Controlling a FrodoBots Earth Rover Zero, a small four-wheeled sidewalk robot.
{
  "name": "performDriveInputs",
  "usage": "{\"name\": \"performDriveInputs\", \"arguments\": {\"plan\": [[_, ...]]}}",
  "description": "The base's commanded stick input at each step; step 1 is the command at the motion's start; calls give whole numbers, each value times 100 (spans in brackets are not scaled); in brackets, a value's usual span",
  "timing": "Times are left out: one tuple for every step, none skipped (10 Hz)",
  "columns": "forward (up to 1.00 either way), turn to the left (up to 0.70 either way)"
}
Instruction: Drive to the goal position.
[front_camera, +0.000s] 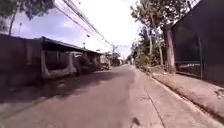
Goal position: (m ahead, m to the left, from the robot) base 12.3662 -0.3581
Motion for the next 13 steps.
{"name": "performDriveInputs", "arguments": {"plan": [[70,0],[70,0],[70,0],[70,0],[70,0],[70,0],[70,0],[70,0],[70,0],[70,0],[70,0],[70,0],[70,0]]}}
